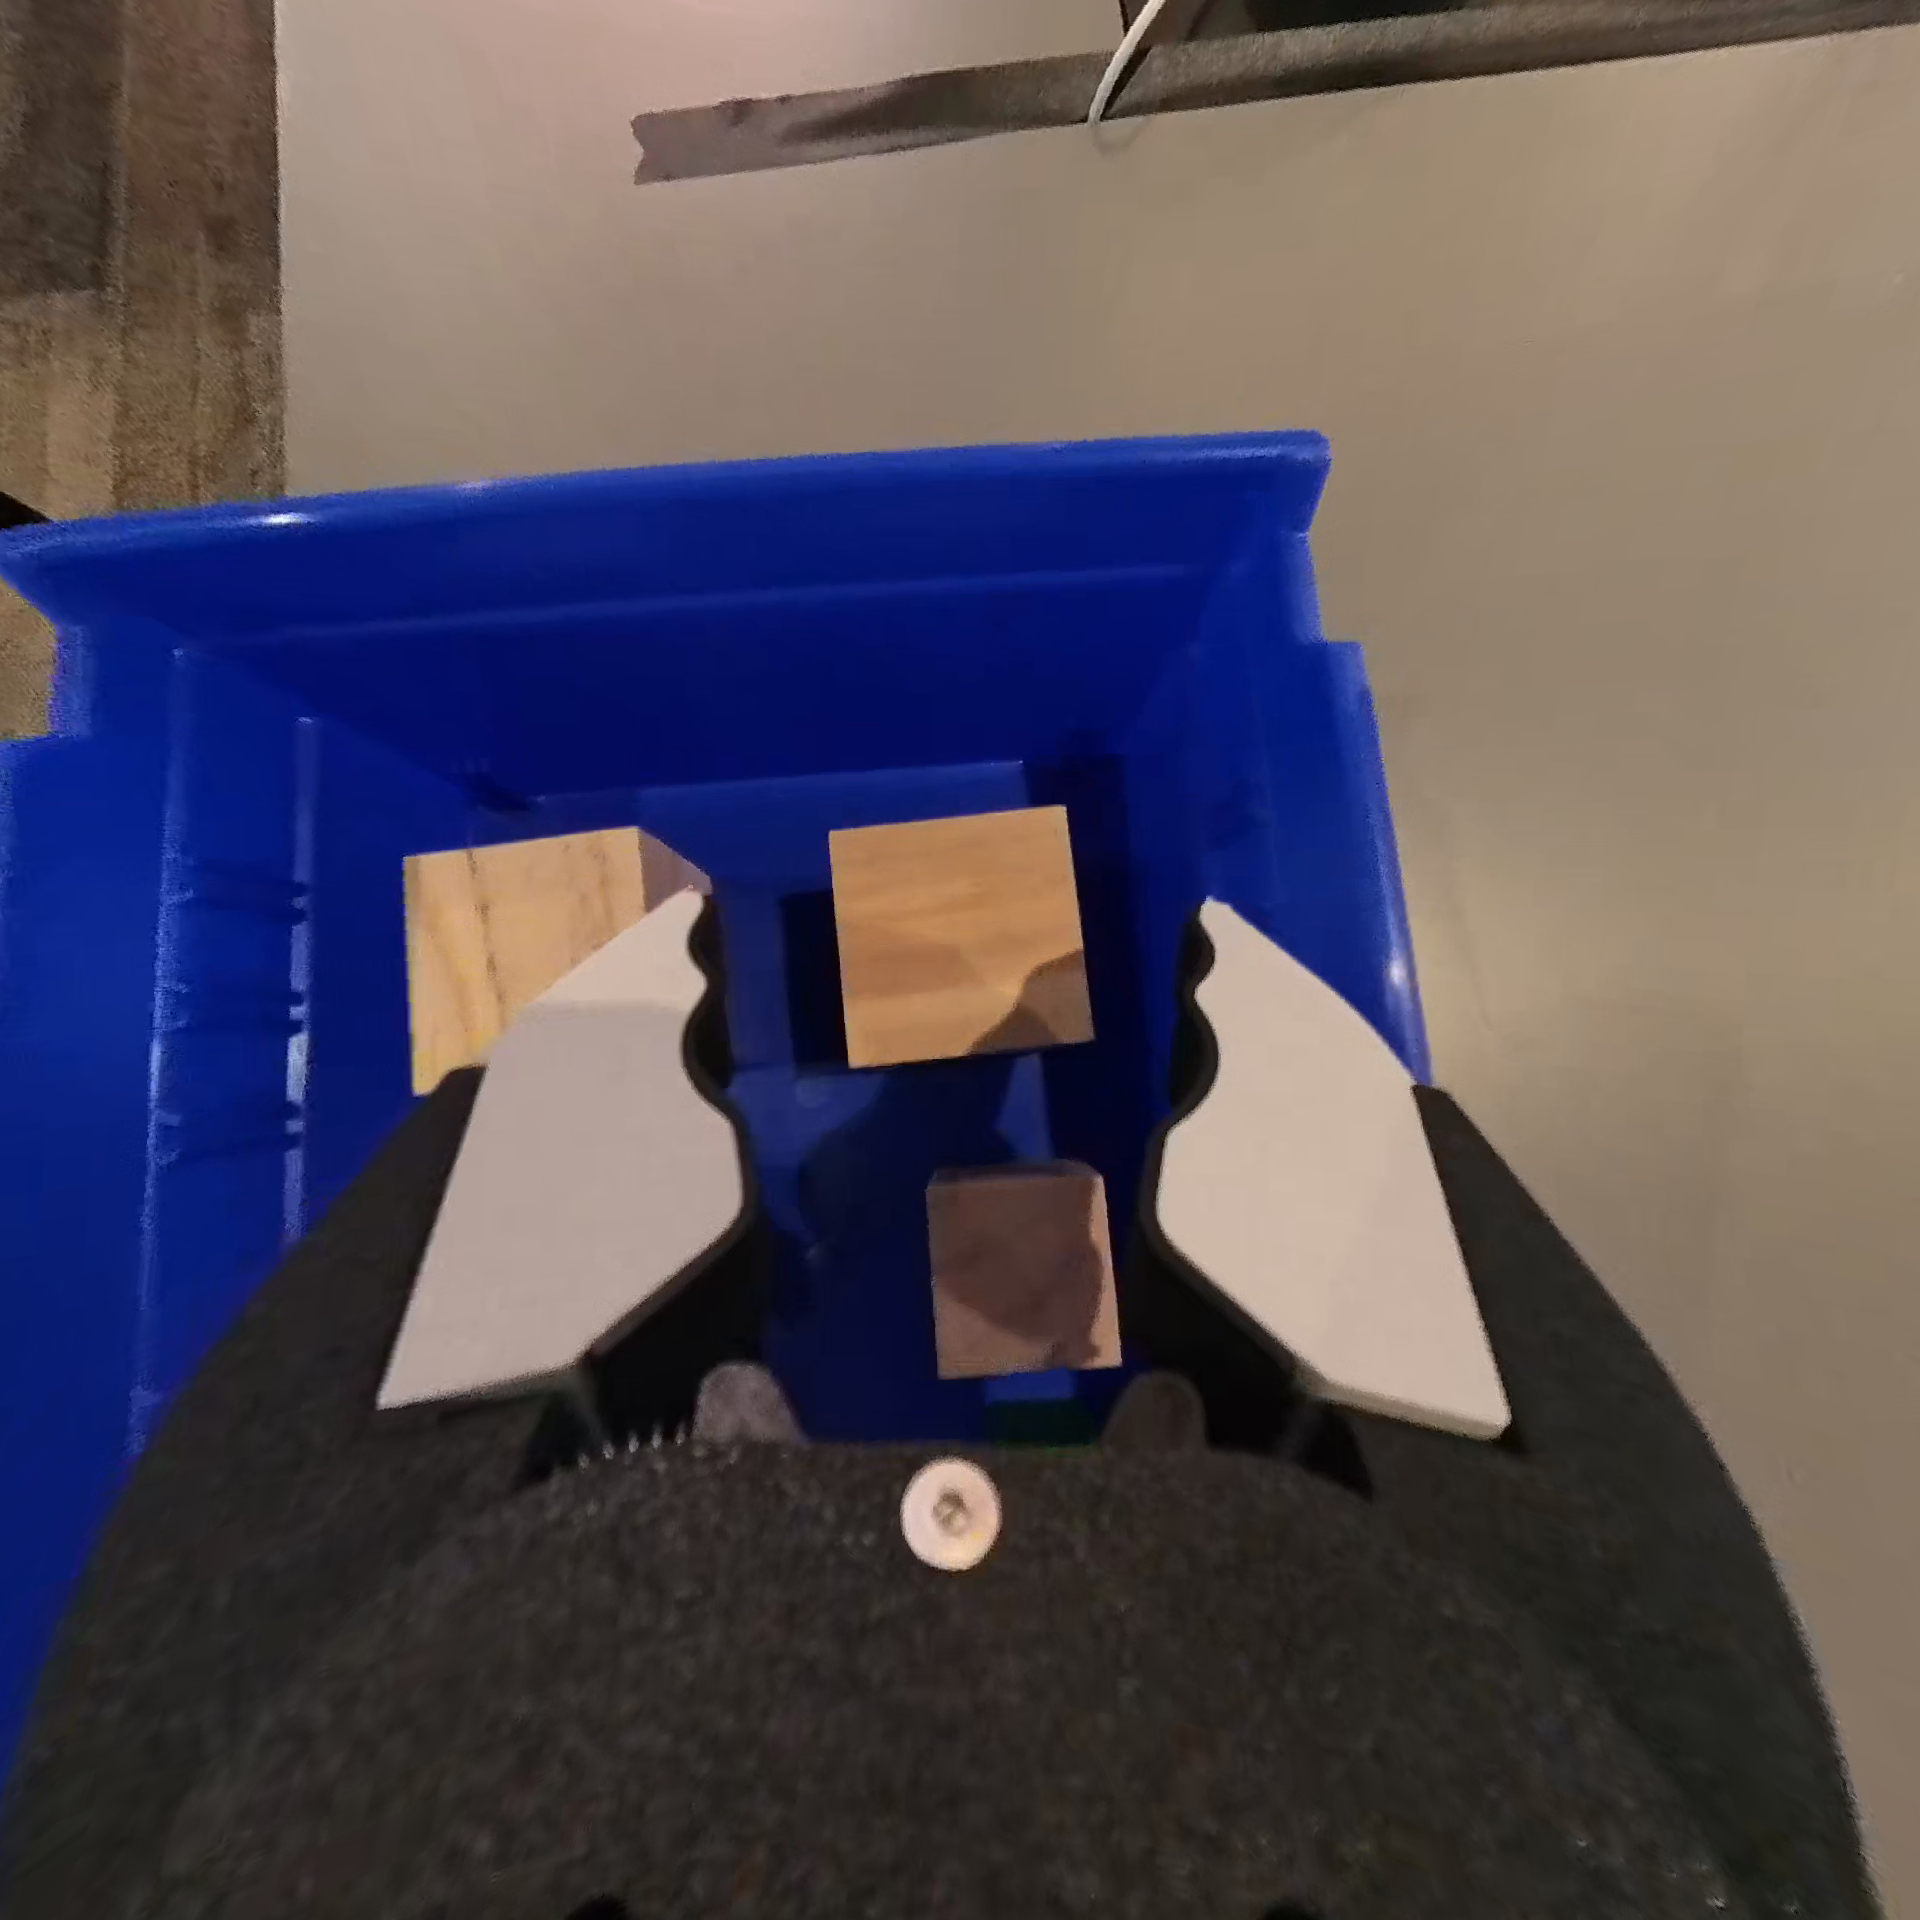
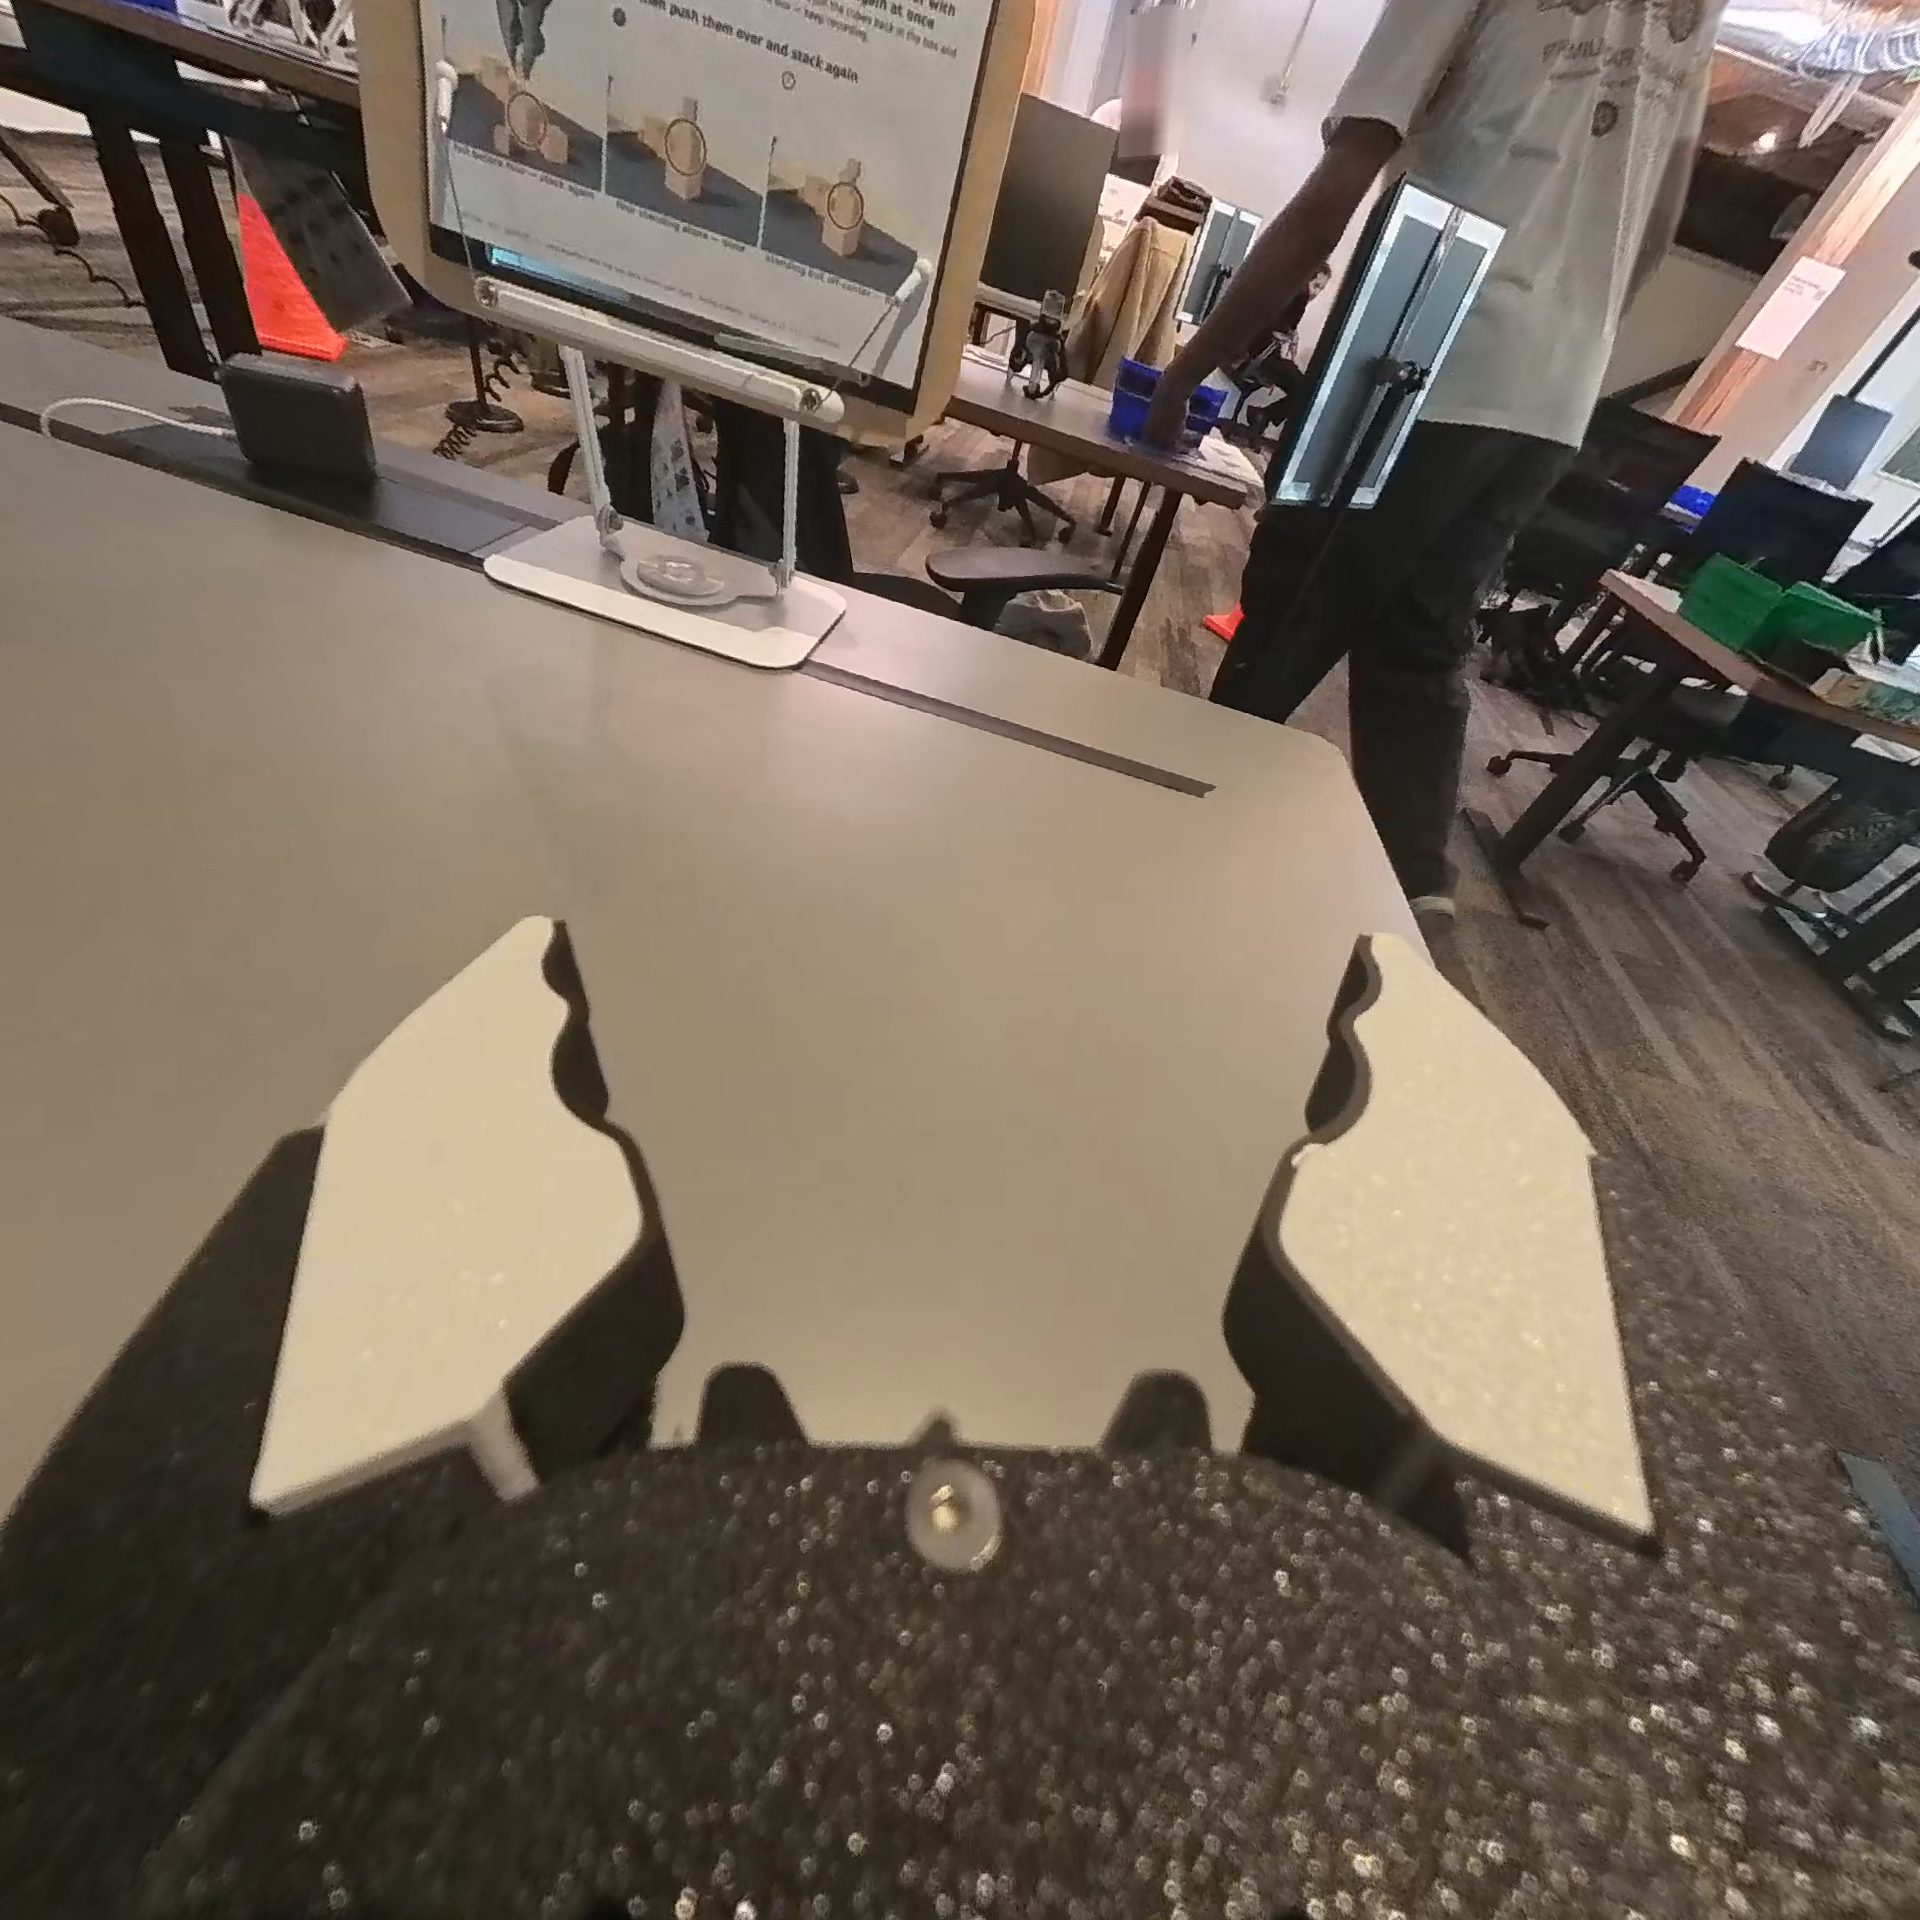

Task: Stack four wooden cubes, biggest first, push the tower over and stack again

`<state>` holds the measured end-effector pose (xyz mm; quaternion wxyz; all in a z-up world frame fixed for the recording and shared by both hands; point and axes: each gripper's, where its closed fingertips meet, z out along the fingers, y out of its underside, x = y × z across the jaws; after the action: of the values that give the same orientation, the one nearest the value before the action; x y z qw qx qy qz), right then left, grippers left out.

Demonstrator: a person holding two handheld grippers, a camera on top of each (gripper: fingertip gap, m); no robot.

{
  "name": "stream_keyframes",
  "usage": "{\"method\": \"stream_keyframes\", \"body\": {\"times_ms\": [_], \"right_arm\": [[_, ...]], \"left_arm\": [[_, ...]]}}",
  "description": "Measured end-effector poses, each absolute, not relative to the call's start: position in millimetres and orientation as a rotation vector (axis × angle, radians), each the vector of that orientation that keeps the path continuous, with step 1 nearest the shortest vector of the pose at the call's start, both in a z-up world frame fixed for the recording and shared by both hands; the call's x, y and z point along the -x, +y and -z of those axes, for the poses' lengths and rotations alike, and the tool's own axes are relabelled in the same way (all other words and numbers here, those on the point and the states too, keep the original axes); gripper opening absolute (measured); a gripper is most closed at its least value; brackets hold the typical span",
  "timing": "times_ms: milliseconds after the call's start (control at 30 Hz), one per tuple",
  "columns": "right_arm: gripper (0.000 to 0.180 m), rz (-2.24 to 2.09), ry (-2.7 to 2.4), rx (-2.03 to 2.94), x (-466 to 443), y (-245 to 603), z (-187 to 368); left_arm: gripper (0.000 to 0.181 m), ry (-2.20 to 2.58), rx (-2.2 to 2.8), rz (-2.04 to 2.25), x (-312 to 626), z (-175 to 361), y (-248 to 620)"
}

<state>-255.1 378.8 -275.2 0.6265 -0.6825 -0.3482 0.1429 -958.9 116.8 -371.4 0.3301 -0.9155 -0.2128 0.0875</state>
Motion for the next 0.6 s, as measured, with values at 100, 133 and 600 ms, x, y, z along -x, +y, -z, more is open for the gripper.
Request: {"method": "stream_keyframes", "body": {"times_ms": [100, 133, 600], "right_arm": [[0.132, -0.33, -0.794, 1.562, 254, 380, 273], [0.132, -0.329, -0.793, 1.562, 254, 380, 273], [0.131, -0.339, -0.78, 1.564, 252, 383, 273]], "left_arm": [[0.083, -0.565, 2.422, -0.211, 958, 378, 120], [0.083, -0.567, 2.431, -0.207, 958, 381, 121], [0.072, -0.634, 2.558, -0.12, 960, 418, 116]]}}
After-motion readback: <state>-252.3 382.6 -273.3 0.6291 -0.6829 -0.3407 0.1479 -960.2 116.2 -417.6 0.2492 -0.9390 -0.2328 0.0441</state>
